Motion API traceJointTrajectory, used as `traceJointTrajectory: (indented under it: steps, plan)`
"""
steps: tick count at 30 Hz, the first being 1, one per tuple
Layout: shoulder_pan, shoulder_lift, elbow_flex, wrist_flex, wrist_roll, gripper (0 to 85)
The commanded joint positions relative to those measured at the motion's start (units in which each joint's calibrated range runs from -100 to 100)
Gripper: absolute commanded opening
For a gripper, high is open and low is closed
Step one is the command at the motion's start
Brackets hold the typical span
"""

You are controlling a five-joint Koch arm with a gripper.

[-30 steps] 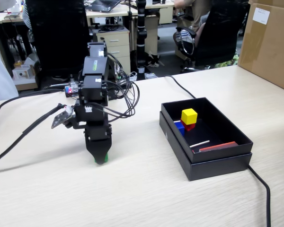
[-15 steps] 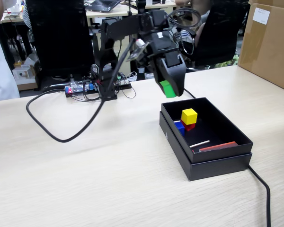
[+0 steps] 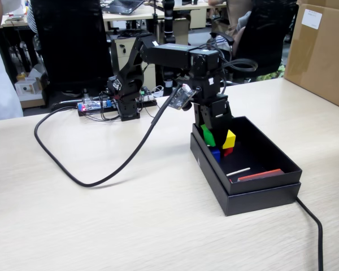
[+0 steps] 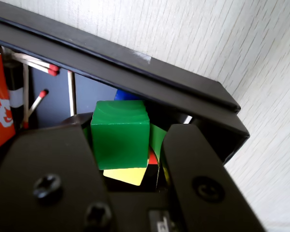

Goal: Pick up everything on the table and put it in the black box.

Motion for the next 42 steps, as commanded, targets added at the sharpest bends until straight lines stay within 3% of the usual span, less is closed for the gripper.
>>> traceJointTrajectory:
  steps: [1, 3, 14, 18, 20, 30, 32, 35, 42]
  plan:
    - [0.68, -1.43, 1.97, 0.75, 0.49, 3.3]
    - [0.93, -1.2, 0.79, 0.75, 0.83, 3.6]
    - [0.49, -11.3, -6.28, 0.67, 0.98, 46.0]
    - [-1.03, -22.89, -5.83, 0.67, -0.1, 46.7]
    - [-3.13, -34.36, -4.92, 0.67, -2.0, 46.5]
    - [-12.45, -51.23, -11.54, 2.05, -7.18, 48.0]
    - [-14.46, -54.78, -17.89, 5.68, -8.01, 48.1]
    - [-17.53, -66.72, -41.55, 21.14, -9.77, 48.5]
    - [-17.44, -88.63, -75.73, 40.15, -9.77, 49.2]
